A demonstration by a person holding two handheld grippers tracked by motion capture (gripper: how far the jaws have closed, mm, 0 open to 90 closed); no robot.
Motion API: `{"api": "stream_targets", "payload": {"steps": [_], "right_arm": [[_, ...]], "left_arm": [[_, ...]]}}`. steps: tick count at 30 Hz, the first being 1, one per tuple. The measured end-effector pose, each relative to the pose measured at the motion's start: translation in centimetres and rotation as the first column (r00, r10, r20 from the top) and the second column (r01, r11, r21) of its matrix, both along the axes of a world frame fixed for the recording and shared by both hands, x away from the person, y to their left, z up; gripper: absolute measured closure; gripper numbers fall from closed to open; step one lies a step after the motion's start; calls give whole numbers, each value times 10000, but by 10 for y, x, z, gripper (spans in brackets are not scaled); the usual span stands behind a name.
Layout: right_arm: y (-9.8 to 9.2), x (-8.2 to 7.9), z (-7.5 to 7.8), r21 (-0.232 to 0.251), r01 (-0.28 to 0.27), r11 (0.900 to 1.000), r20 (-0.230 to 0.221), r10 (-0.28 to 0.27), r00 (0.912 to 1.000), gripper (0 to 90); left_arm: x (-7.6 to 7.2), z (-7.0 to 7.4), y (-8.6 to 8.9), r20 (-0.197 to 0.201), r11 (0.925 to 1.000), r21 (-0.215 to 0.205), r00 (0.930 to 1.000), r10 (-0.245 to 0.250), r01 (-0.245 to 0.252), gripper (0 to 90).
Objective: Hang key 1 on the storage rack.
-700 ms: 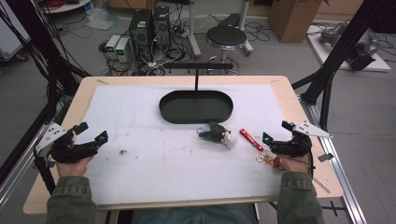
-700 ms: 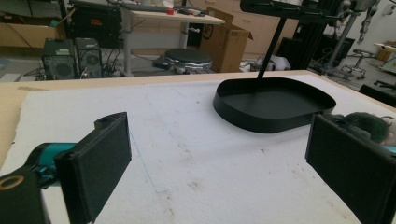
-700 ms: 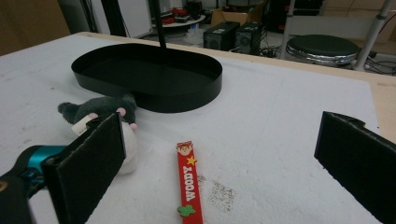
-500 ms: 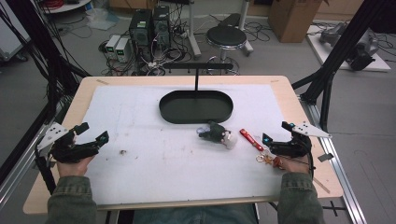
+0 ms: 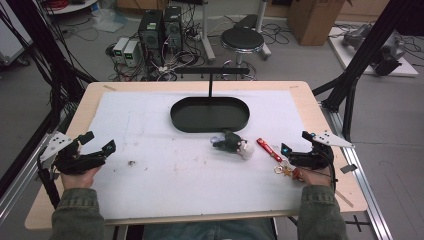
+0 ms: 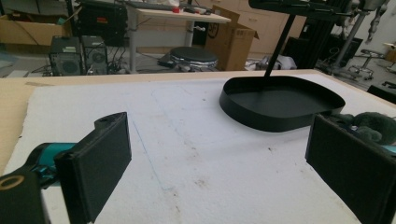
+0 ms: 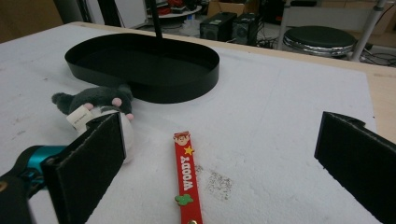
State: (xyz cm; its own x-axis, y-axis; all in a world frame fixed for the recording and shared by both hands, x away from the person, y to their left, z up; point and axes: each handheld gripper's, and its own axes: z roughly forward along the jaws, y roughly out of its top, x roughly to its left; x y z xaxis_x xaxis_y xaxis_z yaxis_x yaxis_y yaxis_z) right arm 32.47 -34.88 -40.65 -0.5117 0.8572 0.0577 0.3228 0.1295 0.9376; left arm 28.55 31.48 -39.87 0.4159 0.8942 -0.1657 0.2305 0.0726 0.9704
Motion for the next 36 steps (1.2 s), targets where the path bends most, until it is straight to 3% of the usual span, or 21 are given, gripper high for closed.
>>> {"api": "stream_targets", "payload": {"steps": [14, 17, 18, 26, 27, 31, 36], "right_arm": [[6, 6, -2, -301, -254, 9992, -198, 248, 9995, 11], [8, 9, -1, -295, -308, 9991, -433, 295, 9986, 11], [11, 14, 1, -539, -349, 9979, -704, 310, 9970, 11], [21, 30, 11, -869, -625, 9943, -1027, 535, 9933, 11], [23, 36, 12, -980, -707, 9927, -1280, 579, 9901, 11], [26, 44, 12, -1187, -872, 9891, -1594, 677, 9849, 11], [41, 61, 13, -1930, -1371, 9716, -2219, 929, 9706, 11]], "left_arm": [[1, -1, -2, -72, 9998, 140, 9998, -171, 172, 73], [0, -1, -2, -105, 9997, 103, 9997, -229, 230, 73], [-1, -1, -2, -85, 9997, 42, 9997, -242, 243, 73], [-2, -2, 1, -91, 9998, -30, 9998, -182, 182, 73], [-3, -2, 1, -85, 9998, 17, 9998, -186, 186, 73], [-3, -1, 3, 41, 10000, -67, 10000, 32, -31, 73], [-2, -1, 2, -22, 10000, -20, 10000, 6, -6, 73]]}}
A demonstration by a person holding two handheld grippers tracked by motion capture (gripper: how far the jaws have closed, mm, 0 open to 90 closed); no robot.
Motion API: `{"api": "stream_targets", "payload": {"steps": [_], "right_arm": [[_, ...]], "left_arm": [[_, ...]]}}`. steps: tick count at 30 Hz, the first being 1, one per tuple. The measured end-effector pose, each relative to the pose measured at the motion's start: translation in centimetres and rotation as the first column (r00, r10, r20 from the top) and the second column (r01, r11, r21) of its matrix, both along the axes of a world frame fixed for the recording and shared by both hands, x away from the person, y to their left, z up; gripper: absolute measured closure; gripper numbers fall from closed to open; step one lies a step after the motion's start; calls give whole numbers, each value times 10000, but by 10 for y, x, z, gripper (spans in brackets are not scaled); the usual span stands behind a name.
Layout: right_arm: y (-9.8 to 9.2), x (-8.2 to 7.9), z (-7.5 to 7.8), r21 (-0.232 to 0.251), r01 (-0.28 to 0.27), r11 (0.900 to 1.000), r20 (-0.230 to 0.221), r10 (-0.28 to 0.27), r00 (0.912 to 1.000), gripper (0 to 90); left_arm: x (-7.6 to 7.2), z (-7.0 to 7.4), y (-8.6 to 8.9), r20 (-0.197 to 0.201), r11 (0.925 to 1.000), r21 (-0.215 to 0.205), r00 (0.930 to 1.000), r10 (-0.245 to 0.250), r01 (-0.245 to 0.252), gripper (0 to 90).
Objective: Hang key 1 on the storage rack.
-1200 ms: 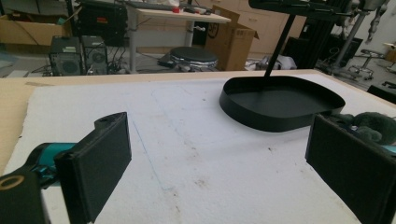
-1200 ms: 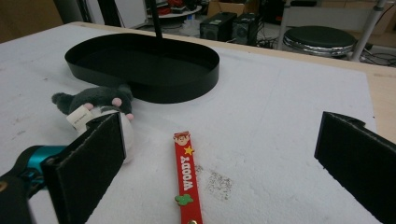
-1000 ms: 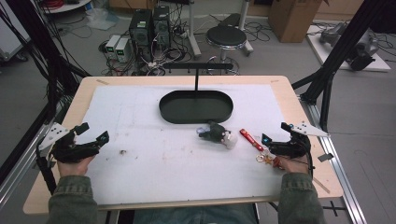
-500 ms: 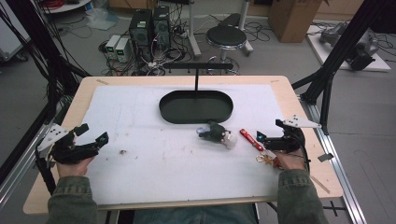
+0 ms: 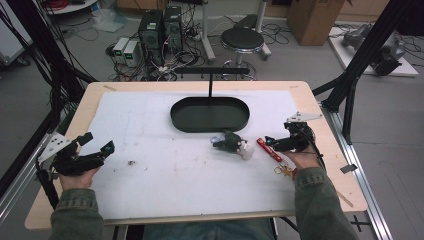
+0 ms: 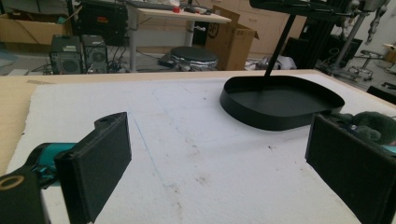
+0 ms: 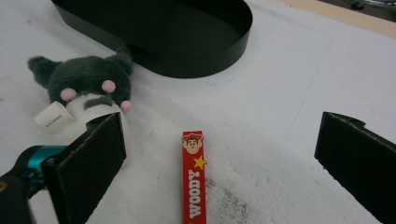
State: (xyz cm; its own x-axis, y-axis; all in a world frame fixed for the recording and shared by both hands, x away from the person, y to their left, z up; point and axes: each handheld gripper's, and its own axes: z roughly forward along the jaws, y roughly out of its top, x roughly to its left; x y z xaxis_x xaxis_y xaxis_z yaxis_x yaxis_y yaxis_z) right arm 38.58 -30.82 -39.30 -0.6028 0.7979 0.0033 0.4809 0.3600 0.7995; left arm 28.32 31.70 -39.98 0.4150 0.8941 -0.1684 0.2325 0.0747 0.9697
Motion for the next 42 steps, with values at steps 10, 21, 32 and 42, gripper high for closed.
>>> {"api": "stream_targets", "payload": {"steps": [10, 21, 32, 42], "right_arm": [[12, 31, -18, -1007, -431, 9940, -1676, 258, 9855, 12], [24, 44, -20, -1771, -591, 9824, -2576, 117, 9662, 53], [35, 45, -29, -2170, -1308, 9674, -3799, 398, 9242, 344], [37, 44, -26, -2609, -1273, 9569, -3920, 154, 9198, 730]], "left_arm": [[3, -2, -2, -225, 9995, 120, 9994, -272, 275, 73], [4, -3, -2, -278, 9996, 113, 9992, -269, 273, 73], [5, -3, -3, -338, 9995, 142, 9990, -278, 283, 73], [6, -4, -5, -449, 9988, 277, 9982, -393, 406, 73]]}}
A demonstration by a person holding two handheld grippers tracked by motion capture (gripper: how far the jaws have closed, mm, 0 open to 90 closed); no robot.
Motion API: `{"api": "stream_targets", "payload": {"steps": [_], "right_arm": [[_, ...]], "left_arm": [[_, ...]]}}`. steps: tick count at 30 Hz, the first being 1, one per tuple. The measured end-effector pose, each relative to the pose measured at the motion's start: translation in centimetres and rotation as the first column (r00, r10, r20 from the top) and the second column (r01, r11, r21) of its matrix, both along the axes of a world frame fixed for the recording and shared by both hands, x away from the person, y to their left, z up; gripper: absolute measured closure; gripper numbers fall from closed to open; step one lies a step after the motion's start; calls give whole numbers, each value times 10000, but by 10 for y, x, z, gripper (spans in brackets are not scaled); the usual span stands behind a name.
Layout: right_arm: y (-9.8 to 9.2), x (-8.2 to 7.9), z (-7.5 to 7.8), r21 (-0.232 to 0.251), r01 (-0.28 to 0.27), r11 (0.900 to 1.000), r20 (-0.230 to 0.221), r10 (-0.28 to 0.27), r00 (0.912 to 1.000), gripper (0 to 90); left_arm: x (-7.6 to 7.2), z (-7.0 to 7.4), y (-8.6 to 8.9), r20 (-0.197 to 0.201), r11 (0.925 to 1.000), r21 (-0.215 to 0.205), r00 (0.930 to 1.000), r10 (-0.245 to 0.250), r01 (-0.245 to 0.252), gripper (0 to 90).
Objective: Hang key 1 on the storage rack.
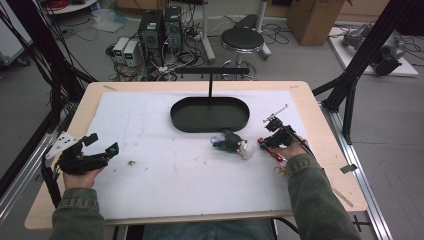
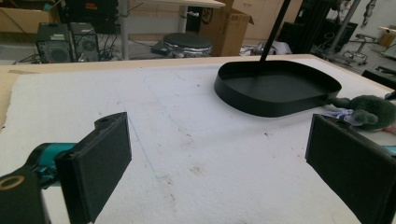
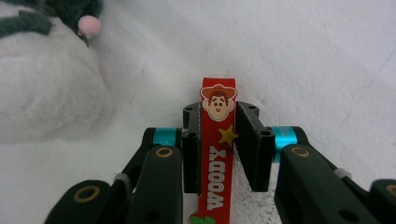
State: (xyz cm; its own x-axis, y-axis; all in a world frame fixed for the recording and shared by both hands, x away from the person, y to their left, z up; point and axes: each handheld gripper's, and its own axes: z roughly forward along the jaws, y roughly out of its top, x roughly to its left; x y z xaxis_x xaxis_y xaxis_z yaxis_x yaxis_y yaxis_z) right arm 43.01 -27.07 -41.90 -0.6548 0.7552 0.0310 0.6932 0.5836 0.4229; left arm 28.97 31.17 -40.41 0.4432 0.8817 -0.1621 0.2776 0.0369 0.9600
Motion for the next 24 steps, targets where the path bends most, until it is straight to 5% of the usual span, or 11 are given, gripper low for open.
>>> {"api": "stream_targets", "payload": {"steps": [4, 12, 16, 21, 24], "right_arm": [[4, -2, 2, -170, -39, 9998, 275, 44, 9996, 751], [-7, -16, 35, 1547, 453, 9869, 1092, -627, 9920, 753], [-25, -24, 51, 2513, 1035, 9624, 1435, -1428, 9793, 751], [-47, -27, 75, 3950, 1419, 9076, 1585, -2195, 9626, 752], [-48, -28, 87, 4228, 1274, 8972, 1819, -2218, 9580, 752]], "left_arm": [[0, 0, 0, 0, 10000, -38, 10000, 20, -20, 73], [0, -1, -7, -126, 9996, 161, 9996, -240, 242, 73], [-2, 1, -9, -40, 9996, 150, 9997, -255, 256, 73], [-1, 1, -9, -62, 9997, 89, 9997, -226, 226, 73], [-2, 1, -9, -45, 9997, 103, 9998, -209, 210, 73]]}}
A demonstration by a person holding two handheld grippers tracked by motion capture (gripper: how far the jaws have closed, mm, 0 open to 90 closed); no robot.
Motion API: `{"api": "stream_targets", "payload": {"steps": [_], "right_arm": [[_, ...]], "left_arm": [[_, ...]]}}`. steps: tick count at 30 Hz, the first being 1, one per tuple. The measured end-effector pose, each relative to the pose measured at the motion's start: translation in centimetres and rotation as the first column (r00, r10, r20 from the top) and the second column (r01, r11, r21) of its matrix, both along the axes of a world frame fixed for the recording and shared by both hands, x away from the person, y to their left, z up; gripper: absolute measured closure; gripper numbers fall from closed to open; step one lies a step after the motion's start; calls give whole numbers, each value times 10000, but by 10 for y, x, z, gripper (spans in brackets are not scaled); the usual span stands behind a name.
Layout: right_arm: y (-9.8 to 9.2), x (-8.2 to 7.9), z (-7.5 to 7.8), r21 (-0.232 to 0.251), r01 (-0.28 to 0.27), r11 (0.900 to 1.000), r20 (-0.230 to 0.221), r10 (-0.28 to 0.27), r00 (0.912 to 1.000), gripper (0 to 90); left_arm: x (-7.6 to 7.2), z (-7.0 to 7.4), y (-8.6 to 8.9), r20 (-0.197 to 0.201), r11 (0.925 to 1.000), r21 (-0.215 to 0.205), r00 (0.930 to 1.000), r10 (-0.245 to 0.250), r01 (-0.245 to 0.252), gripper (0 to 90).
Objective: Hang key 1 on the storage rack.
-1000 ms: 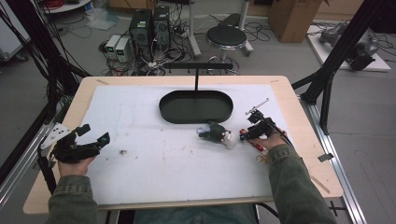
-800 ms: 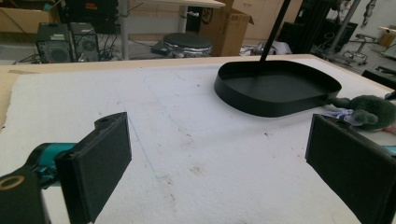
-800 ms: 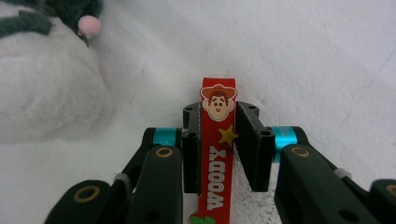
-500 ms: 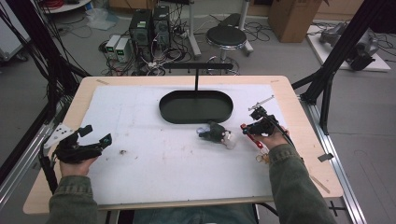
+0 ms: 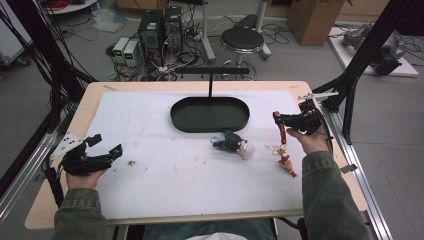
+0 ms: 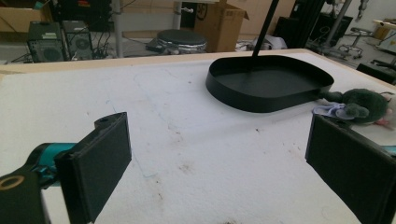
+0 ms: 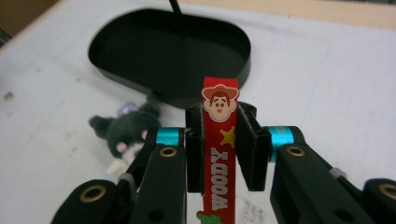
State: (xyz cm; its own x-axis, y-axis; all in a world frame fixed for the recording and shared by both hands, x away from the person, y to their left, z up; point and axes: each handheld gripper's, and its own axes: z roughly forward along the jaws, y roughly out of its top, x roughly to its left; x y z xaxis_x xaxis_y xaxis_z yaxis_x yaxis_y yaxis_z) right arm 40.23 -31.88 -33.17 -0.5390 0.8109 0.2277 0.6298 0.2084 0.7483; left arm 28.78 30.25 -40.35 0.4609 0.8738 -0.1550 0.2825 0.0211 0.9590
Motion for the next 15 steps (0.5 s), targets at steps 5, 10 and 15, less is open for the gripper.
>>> {"api": "stream_targets", "payload": {"steps": [5, 10, 15], "right_arm": [[3, -1, 17, 508, -68, 9987, 303, 53, 9995, 752], [15, 2, 39, 606, -281, 9978, 617, 243, 9978, 752], [28, 4, 57, 454, -452, 9979, 827, 413, 9957, 752]], "left_arm": [[-1, 0, 0, -22, 10000, -3, 10000, -16, 16, 73], [-1, 0, 1, 33, 10000, -44, 10000, -23, 24, 73], [-1, 0, 2, 57, 10000, -72, 10000, -43, 44, 73]]}}
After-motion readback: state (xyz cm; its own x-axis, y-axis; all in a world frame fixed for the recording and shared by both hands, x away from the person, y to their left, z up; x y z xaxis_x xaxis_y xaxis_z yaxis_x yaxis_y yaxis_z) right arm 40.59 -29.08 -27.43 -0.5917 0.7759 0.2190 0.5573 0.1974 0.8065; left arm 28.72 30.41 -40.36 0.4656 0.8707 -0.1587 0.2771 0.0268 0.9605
